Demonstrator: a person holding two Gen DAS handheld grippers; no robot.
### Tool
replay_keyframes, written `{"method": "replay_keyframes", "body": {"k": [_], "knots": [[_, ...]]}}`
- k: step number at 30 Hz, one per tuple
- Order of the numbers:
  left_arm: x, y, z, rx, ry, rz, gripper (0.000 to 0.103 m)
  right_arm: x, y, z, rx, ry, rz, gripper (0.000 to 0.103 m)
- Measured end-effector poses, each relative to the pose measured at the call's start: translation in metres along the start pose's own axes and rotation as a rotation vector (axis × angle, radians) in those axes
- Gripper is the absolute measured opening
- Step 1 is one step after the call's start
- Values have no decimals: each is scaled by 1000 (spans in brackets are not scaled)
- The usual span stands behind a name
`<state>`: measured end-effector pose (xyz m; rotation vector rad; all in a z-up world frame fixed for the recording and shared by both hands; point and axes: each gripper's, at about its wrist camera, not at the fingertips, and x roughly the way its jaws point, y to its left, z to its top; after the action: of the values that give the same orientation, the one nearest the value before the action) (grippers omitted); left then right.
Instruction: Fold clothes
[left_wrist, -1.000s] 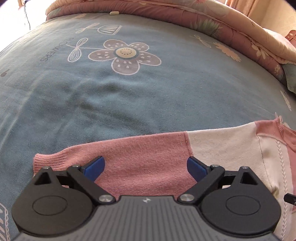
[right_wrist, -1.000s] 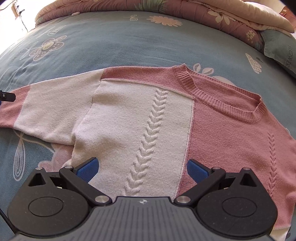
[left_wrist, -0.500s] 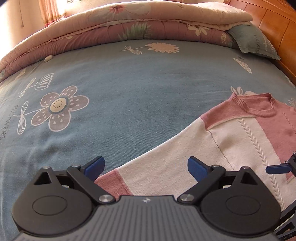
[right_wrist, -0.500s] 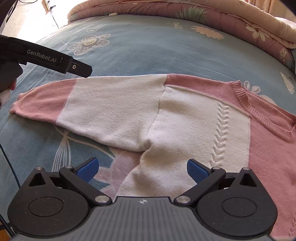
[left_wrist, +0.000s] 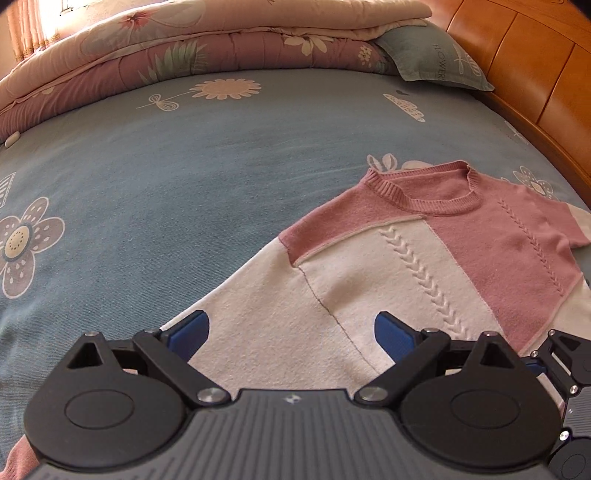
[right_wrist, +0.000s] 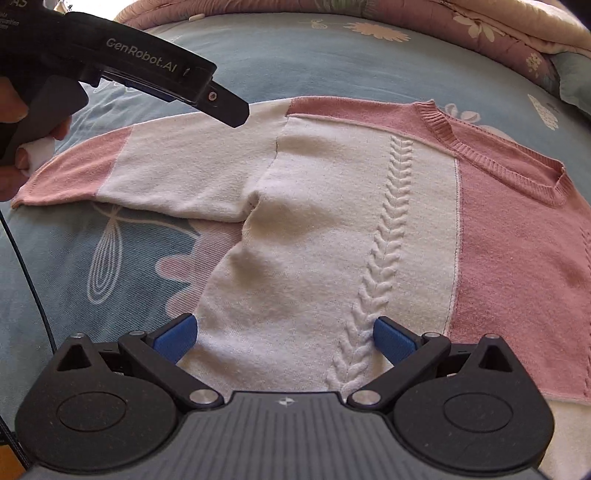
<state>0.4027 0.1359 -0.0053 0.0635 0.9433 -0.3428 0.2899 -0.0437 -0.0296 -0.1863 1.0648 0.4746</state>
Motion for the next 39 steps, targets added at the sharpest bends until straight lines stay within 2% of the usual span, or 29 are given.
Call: {"method": "replay_keyframes", "body": {"k": [7, 14, 19, 23, 27, 28, 30, 33, 37, 39], "knots": [[33, -35, 18, -1, 34, -121, 96, -16, -55, -17, 74, 1, -147, 103], [35, -96, 10, 94, 19, -148, 96, -40, -124, -41, 160, -66, -272, 103], [33, -150, -13, 286, 28, -114, 96, -46, -162, -60, 189, -90, -291, 103], [34, -168, -35, 301, 80, -123, 96, -53, -182, -84, 195, -85, -287, 103], [35, -184, -67, 366, 189, -61, 97, -61, -192, -113, 219, -47, -223, 103], [27, -186, -73, 357, 191, -60, 97, -63, -193, -118, 212, -35, -205, 103], [21, -187, -76, 338, 246, -71, 97, -69, -194, -123, 184, -25, -167, 103], [12, -189, -74, 304, 244, -42, 97, -75, -200, -121, 151, -53, -163, 103], [20, -193, -72, 264, 270, 7, 97, -70, -225, -86, 167, -169, -204, 103], [26, -191, -71, 207, 288, 11, 97, -62, -240, -63, 187, -241, -217, 103]]}}
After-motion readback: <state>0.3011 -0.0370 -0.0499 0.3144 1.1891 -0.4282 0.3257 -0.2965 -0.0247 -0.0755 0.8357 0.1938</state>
